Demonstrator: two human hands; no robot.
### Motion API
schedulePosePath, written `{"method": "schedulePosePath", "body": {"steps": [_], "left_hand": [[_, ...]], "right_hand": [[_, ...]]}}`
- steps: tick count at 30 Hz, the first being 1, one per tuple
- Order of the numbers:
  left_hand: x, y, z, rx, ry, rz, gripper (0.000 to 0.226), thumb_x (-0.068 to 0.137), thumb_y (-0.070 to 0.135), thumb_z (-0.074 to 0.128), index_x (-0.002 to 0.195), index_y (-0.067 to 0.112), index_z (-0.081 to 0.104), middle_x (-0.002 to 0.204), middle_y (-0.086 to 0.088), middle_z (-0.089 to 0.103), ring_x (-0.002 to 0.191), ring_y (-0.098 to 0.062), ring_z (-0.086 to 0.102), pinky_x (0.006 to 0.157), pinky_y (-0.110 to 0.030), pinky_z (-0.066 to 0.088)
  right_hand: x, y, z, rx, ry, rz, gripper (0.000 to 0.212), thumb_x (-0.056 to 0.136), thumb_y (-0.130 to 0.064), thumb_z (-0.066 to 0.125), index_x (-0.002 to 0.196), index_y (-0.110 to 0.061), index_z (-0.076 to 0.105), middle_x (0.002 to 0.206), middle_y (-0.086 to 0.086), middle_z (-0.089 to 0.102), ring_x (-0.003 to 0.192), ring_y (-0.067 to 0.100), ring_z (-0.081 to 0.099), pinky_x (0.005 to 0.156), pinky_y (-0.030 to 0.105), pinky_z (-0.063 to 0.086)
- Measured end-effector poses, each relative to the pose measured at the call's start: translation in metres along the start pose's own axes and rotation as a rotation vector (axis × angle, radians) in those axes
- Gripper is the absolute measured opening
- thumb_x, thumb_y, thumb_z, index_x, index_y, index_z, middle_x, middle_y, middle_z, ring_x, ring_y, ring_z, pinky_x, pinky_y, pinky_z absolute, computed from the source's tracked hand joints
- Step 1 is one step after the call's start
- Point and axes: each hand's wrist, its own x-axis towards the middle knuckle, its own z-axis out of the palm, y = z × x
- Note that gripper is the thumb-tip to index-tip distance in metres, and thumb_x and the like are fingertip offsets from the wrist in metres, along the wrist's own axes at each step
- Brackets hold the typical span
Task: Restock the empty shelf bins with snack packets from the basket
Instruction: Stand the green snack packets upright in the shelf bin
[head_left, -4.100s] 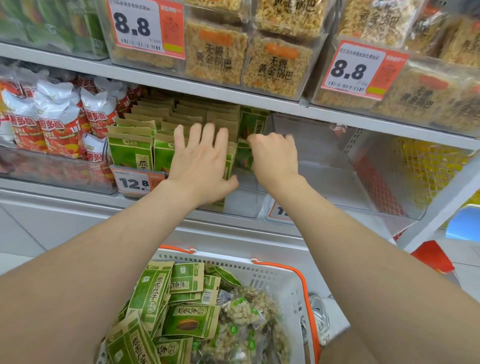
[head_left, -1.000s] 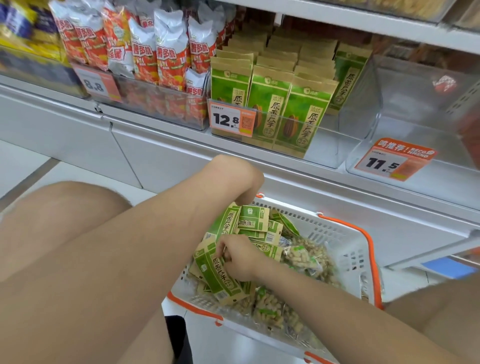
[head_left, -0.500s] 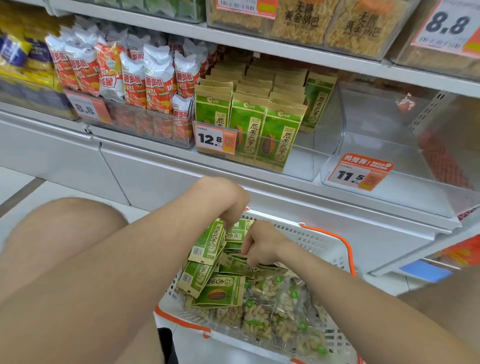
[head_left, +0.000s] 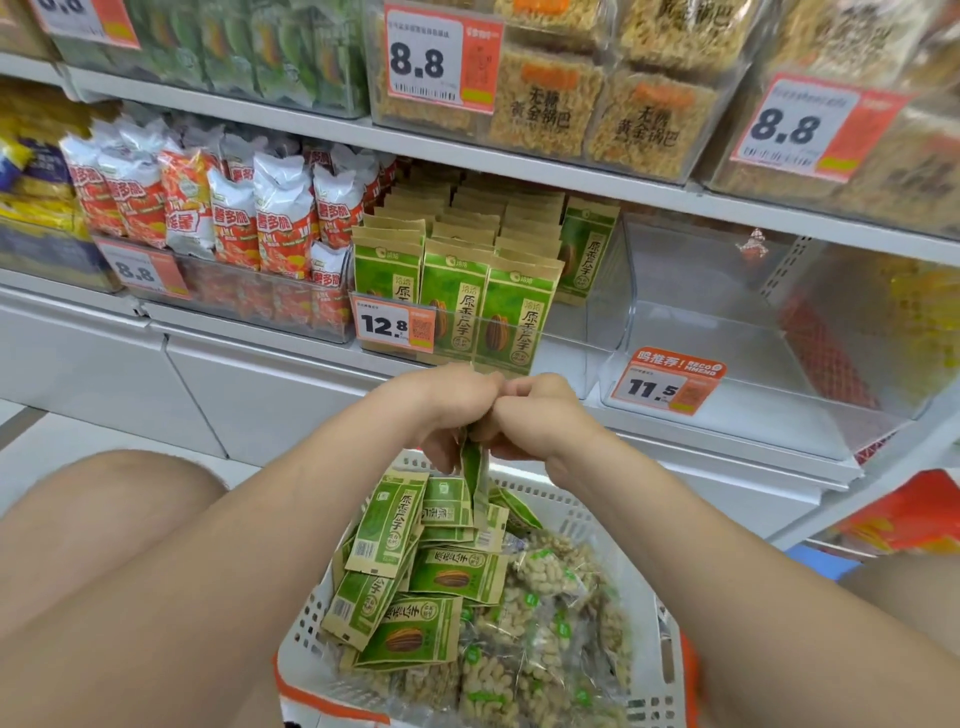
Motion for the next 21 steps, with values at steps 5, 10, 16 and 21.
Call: {"method": "schedulePosePath", "body": {"steps": [5,10,16,21], "left_hand": [[0.008,0.007,-0.001,-0.247,0.114,0.083,0.037,0.108,0.04,0.042,0.119,0.012,0.064,0.112,-0.021,0.074,0.098,-0.04,0.073,0.088,-0.058,0.061],[0.016,0.018,0.003,-0.384,0.305,0.247,0.035,0.112,0.041,0.039,0.126,0.021,0.065,0.114,-0.011,0.072,0.107,-0.032,0.069,0.097,-0.052,0.056],[0.017,0.037,0.012,-0.37,0.621,0.361,0.029,0.107,0.046,0.046,0.115,0.02,0.057,0.105,-0.006,0.069,0.097,-0.026,0.067,0.084,-0.043,0.056],[0.013,0.044,0.011,-0.255,0.507,0.567,0.058,0.091,0.05,0.07,0.134,0.031,0.037,0.11,0.005,0.066,0.099,-0.011,0.067,0.074,-0.032,0.053]], "right_hand": [[0.002,-0.018,-0.025,-0.173,0.064,-0.198,0.007,0.079,-0.004,0.072,0.077,-0.01,0.073,0.067,0.006,0.069,0.065,0.022,0.065,0.069,0.036,0.06],[0.01,-0.025,-0.047,-0.63,0.283,-0.484,0.033,0.097,-0.03,0.057,0.13,-0.027,0.051,0.124,0.004,0.048,0.116,0.026,0.046,0.099,0.042,0.044],[0.022,-0.045,-0.072,-0.493,0.155,-0.477,0.026,0.101,-0.038,0.064,0.121,-0.022,0.067,0.116,0.002,0.07,0.109,0.026,0.066,0.093,0.043,0.056],[0.032,-0.049,-0.098,-0.271,0.415,-0.486,0.012,0.1,-0.027,0.067,0.111,-0.024,0.067,0.109,-0.004,0.067,0.104,0.021,0.064,0.086,0.031,0.049]]}}
